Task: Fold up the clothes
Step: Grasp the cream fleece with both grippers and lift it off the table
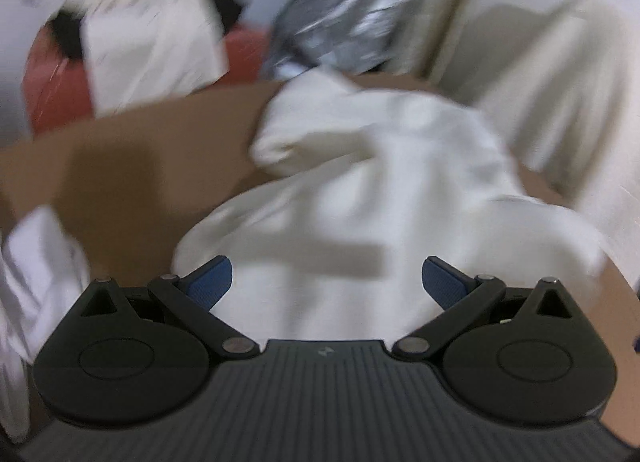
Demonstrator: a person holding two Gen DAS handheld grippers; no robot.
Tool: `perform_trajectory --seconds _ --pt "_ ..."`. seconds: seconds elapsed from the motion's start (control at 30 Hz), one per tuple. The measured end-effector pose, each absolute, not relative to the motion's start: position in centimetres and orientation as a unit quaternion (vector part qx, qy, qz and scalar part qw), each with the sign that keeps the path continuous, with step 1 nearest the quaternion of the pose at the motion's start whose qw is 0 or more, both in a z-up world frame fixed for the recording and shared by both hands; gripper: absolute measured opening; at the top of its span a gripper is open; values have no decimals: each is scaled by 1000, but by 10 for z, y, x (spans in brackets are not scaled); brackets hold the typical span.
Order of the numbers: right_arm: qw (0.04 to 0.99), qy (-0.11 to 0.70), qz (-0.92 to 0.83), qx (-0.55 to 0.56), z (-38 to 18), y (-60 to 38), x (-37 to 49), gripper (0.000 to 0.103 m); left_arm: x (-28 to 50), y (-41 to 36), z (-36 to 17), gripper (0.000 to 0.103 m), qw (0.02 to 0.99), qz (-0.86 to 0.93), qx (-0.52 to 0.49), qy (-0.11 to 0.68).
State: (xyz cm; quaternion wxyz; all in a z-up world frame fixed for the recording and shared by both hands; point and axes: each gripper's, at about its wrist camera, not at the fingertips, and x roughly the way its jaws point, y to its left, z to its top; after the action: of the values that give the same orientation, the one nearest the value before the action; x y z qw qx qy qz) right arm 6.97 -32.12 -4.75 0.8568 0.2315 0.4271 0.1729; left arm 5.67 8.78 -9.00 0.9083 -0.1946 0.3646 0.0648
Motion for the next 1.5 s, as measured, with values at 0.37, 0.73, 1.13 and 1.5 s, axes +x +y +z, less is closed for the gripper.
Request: perform_trajectory --seconds 0.37,0.73,1.13,1.5 --pt "821 430 96 362 -125 -368 172 103 92 121 -153 103 874 5 -357 331" --pt "788 434 166 405 -172 -304 219 45 113 118 -193 60 812 -103 -456 349" --pt "758 415 235 445 -134 -312 139 38 105 65 -211 41 642 -322 -608 339" --pt "858 325 213 335 -32 -390 -8 36 22 -38 -96 41 655 -492 -455 349"
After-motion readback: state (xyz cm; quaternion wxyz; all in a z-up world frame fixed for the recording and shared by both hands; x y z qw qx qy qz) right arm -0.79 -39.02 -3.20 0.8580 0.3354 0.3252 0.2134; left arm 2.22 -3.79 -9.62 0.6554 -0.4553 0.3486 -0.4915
